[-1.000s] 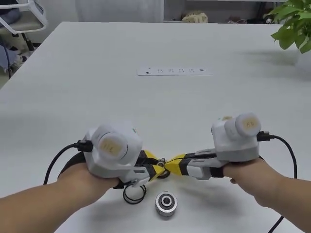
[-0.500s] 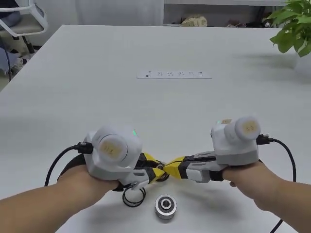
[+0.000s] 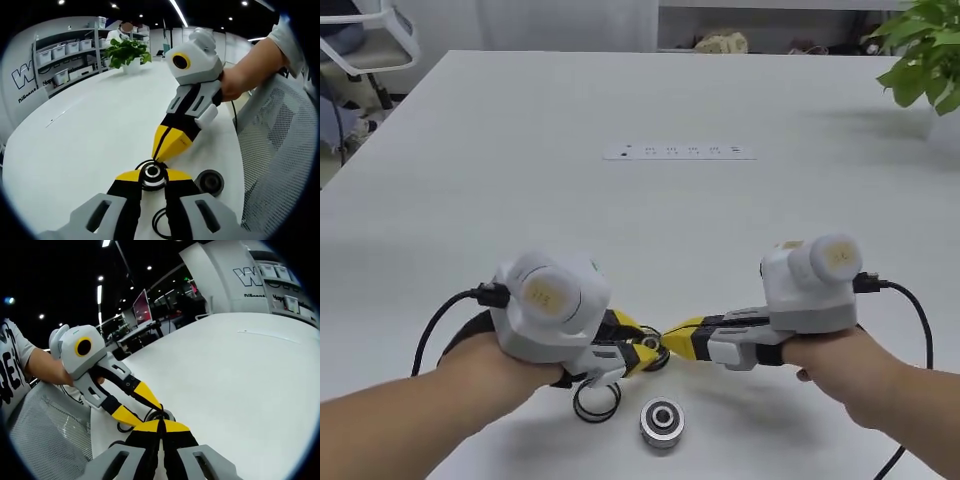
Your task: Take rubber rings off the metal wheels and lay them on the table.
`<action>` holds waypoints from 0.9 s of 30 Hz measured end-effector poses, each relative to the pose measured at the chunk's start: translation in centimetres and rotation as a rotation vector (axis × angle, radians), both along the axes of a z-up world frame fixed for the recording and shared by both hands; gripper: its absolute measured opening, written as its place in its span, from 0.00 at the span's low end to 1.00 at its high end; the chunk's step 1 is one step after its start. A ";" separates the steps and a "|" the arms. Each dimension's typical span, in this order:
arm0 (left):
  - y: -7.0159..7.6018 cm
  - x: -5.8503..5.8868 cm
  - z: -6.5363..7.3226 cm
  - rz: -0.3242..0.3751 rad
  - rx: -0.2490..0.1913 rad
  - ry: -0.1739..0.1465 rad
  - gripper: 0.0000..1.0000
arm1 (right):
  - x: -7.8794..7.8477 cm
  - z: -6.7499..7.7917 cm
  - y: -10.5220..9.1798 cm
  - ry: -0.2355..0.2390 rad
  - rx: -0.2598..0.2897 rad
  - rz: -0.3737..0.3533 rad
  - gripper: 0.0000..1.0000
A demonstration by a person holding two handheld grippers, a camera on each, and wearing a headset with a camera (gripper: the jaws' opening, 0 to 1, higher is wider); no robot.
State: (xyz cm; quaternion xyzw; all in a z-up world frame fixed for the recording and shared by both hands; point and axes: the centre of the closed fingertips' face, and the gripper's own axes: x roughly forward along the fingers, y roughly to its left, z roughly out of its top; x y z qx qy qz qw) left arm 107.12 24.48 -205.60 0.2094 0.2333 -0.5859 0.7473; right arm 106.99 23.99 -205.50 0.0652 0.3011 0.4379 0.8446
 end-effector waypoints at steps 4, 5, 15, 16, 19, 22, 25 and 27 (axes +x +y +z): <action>0.2 -0.2 0.5 -0.001 -0.015 0.011 0.14 | 0.0 0.1 0.0 0.002 0.007 -0.001 0.00; 0.2 -0.2 0.6 -0.001 -0.019 0.015 0.15 | 0.0 0.1 0.0 0.003 0.009 -0.002 0.00; 0.6 -0.9 1.5 -0.013 -0.041 0.026 0.21 | 0.1 0.6 -0.2 0.002 0.024 -0.013 0.00; 0.6 -1.1 1.6 -0.015 -0.044 0.026 0.23 | 0.1 0.6 -0.2 0.001 0.024 -0.013 0.00; 0.8 -1.2 2.0 -0.016 -0.055 0.025 0.23 | 0.1 0.7 -0.2 0.000 0.027 -0.013 0.00; 1.0 -1.3 2.4 -0.009 -0.075 0.031 0.25 | 0.1 0.7 -0.2 0.000 0.027 -0.013 0.00; 1.2 -1.2 2.7 -0.004 -0.083 0.026 0.26 | 0.1 0.7 -0.1 0.000 0.030 -0.012 0.00; 1.3 -1.2 2.9 -0.001 -0.091 0.026 0.28 | 0.1 0.8 -0.1 0.000 0.032 -0.012 0.00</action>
